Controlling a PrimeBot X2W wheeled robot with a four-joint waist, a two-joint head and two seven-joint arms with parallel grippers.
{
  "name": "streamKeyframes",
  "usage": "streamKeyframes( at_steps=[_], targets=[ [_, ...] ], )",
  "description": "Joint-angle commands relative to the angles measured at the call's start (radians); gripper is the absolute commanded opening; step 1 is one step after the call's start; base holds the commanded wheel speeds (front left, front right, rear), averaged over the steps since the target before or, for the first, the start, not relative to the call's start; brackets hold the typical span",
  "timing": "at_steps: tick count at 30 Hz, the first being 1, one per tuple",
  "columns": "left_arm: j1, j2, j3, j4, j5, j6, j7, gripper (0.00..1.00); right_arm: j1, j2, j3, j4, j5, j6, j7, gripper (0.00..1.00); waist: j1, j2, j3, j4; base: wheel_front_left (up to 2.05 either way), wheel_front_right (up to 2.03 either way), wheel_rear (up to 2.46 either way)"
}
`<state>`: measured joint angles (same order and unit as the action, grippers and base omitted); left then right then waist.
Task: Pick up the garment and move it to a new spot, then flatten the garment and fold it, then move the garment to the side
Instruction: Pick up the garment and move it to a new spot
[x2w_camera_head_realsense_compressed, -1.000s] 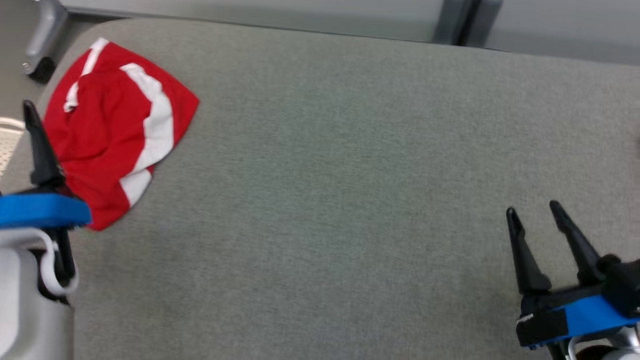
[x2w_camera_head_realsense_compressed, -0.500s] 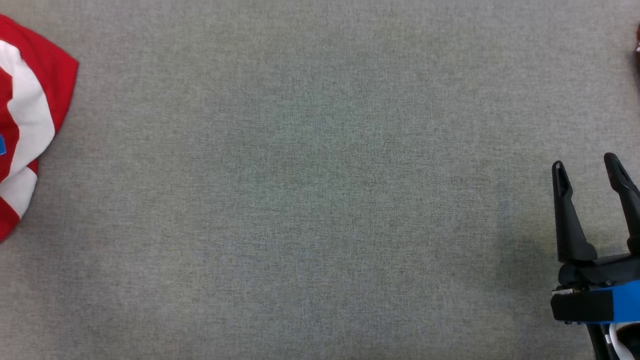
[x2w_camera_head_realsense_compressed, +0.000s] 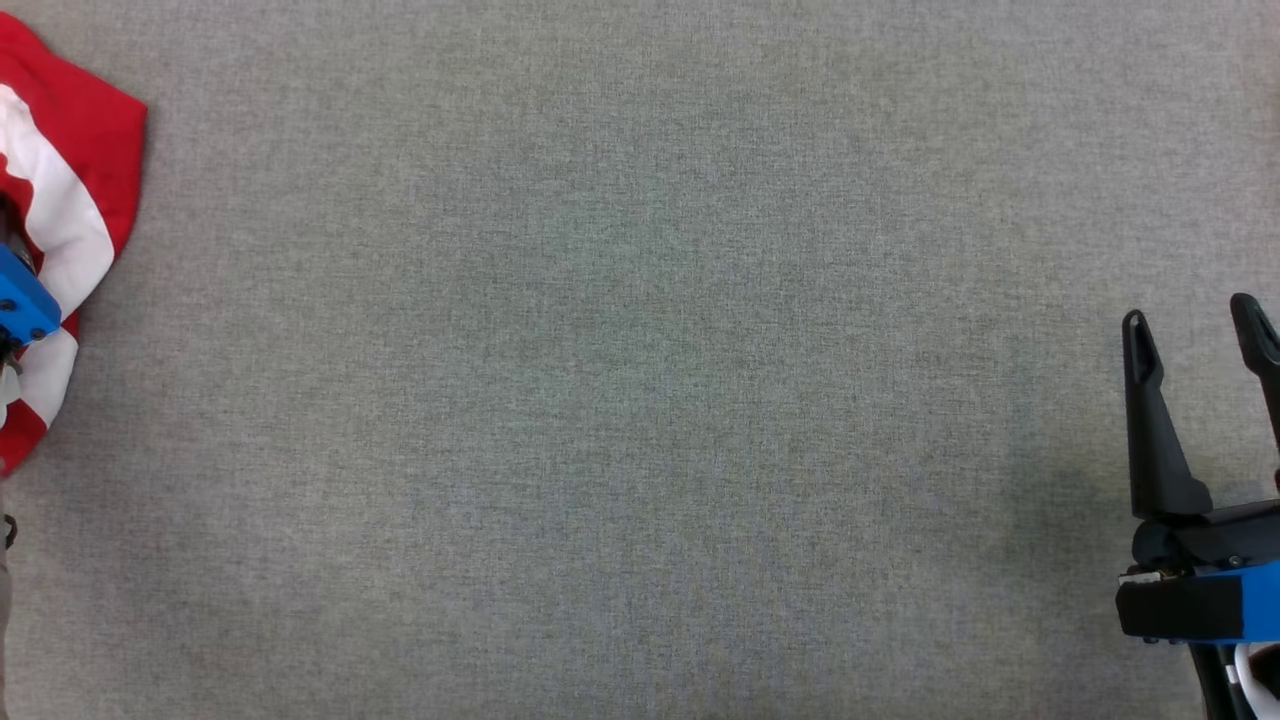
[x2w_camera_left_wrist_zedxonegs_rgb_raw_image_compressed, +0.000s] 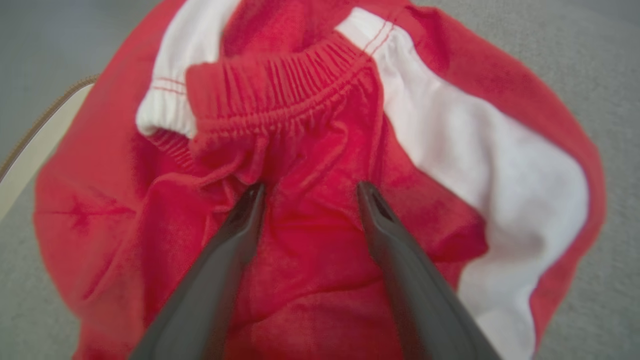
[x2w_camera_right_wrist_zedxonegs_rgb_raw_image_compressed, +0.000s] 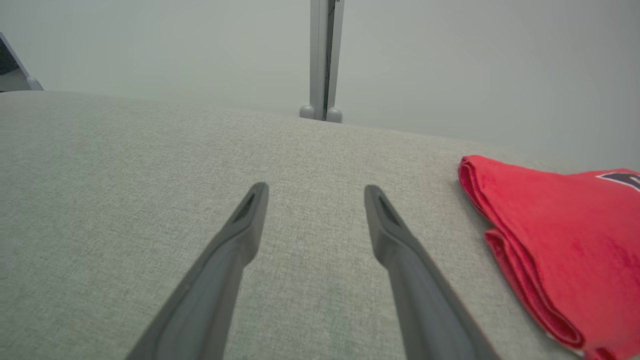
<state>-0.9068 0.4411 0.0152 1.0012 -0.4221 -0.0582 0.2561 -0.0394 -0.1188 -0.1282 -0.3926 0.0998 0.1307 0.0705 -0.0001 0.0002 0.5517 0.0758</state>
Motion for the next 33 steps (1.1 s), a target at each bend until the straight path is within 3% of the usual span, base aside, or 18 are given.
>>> streamKeyframes(
  at_steps=[1, 2, 3, 4, 14, 22, 33],
  targets=[
    [0.012, -0.019, -0.008, 0.030, -0.008, 0.003, 0.030, 1.00, -0.014, -0.003, 0.004, -0.004, -0.004, 0.000, 0.004, 1.00, 0.0001, -0.0002, -0.003, 0.000, 0.00, 0.00, 0.00],
    [0.011, -0.021, -0.010, 0.039, -0.009, 0.004, 0.045, 0.82, -0.014, -0.002, 0.007, -0.003, -0.005, 0.000, 0.004, 1.00, 0.0001, -0.0002, -0.006, -0.001, 0.00, 0.00, 0.00],
    [0.010, -0.020, -0.016, 0.043, -0.006, 0.003, 0.053, 0.27, -0.014, -0.001, 0.010, -0.003, -0.005, 0.000, 0.005, 1.00, 0.0001, -0.0002, -0.009, -0.003, 0.00, 0.00, 0.00],
    [0.008, -0.018, -0.018, 0.045, -0.005, 0.004, 0.056, 0.00, -0.013, 0.000, 0.011, -0.003, -0.005, 0.000, 0.005, 1.00, 0.0001, -0.0002, -0.012, -0.004, 0.00, 0.00, 0.00],
    [-0.038, -0.008, -0.054, -0.031, 0.031, 0.006, -0.057, 0.00, 0.014, 0.019, 0.019, 0.046, 0.010, 0.000, -0.025, 1.00, 0.0001, -0.0002, -0.097, -0.014, 0.00, 0.00, 0.00],
    [-0.114, 0.012, -0.119, -0.129, 0.084, -0.031, -0.207, 0.00, 0.021, 0.042, 0.045, 0.115, 0.031, 0.000, -0.057, 1.00, 0.0001, -0.0002, -0.211, -0.046, 0.00, 0.00, 0.00],
    [-0.221, -0.022, -0.242, -0.335, 0.119, -0.067, -0.282, 0.00, 0.052, 0.066, 0.080, 0.205, 0.063, 0.000, -0.115, 1.00, 0.0001, -0.0002, -0.333, -0.188, 0.00, 0.00, 0.00]
  ],
)
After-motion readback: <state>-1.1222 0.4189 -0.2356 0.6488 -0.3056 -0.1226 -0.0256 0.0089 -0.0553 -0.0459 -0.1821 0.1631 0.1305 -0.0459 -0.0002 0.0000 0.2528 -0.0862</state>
